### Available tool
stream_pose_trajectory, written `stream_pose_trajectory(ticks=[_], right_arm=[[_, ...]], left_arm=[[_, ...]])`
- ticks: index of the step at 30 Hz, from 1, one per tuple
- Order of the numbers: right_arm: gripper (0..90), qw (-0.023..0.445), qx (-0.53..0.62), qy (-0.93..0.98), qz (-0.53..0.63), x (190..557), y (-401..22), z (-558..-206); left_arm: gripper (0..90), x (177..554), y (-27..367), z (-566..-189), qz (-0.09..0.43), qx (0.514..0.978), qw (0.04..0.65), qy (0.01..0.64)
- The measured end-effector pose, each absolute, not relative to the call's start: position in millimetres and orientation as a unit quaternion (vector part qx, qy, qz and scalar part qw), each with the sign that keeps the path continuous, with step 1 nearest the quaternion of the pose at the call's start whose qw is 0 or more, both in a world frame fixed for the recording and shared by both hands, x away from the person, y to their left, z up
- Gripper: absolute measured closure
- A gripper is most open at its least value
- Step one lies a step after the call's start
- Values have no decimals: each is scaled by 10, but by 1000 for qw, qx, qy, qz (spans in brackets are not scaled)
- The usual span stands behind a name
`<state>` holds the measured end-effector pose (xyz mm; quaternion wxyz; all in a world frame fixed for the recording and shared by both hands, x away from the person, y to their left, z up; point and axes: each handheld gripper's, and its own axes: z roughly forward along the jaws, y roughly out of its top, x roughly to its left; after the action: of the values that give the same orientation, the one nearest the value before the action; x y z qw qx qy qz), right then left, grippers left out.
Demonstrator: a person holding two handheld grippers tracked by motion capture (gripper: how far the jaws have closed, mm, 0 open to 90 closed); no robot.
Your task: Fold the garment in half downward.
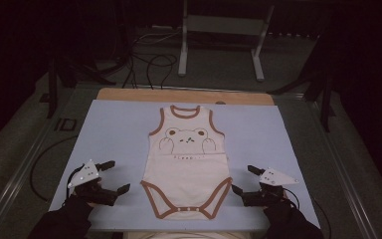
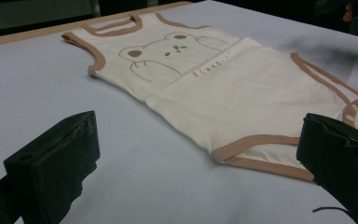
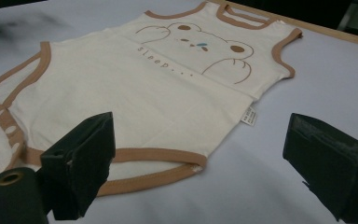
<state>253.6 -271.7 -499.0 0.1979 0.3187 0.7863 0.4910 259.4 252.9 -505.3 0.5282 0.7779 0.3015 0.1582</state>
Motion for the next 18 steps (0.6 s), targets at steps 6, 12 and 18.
stream_pose_trajectory(ticks=[6, 12, 18], right_arm=[[91, 193, 326, 783, 493, 2544, -2728, -4986], [91, 202, 324, 779, 497, 2528, -2722, -4954], [91, 205, 321, 780, 497, 2519, -2695, -4941]], left_arm=[[2, 2601, 2531, -5050, 156, 776, 533, 300], [2, 2604, 2524, -5041, 160, 782, 523, 299], [2, 2605, 2517, -5022, 164, 785, 520, 294]])
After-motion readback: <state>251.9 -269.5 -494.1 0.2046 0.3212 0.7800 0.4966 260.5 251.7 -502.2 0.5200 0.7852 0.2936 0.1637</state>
